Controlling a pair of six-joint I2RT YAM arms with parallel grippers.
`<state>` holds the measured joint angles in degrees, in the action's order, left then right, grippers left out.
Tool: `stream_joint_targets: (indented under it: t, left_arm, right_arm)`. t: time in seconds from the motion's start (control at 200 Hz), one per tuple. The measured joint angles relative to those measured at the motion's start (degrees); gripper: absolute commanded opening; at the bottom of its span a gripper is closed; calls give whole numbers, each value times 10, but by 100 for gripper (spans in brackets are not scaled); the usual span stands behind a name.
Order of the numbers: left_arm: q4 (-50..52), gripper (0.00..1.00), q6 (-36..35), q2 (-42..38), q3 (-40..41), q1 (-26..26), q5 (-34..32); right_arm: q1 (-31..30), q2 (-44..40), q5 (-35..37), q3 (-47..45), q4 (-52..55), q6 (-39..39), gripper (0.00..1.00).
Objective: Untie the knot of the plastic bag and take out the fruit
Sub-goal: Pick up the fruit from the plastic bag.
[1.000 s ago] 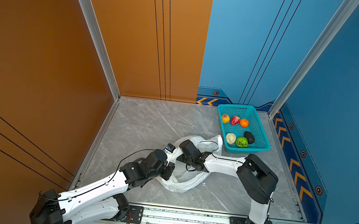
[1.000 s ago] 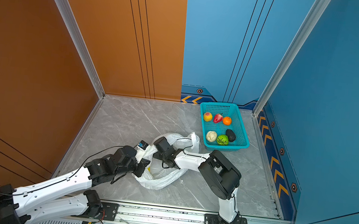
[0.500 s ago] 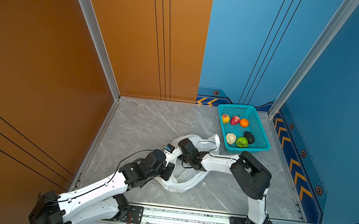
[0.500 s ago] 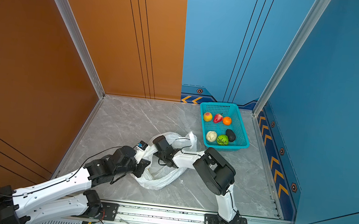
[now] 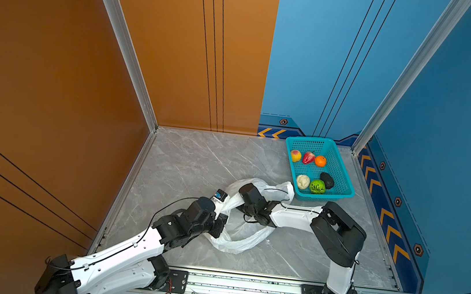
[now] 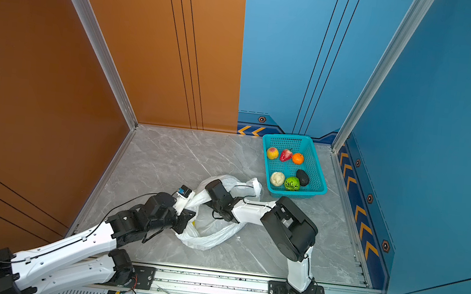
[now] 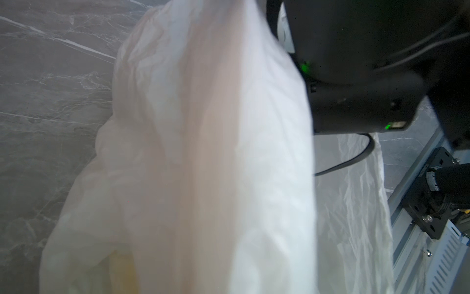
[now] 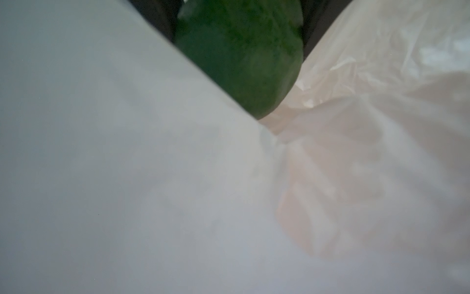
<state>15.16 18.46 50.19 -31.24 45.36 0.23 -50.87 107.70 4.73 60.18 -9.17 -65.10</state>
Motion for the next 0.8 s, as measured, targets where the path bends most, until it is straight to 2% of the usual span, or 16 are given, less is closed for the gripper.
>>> stream_joint_targets:
  t: [0.361, 0.796]
  left_arm:
    - [-16, 0, 0, 28, -4, -6, -19]
    - [-21, 0, -1, 63, -28, -9, -39]
  right_arm:
    - [-19, -140, -4, -26, 164, 64, 42]
    - [-83, -222, -16, -7, 331, 135, 42]
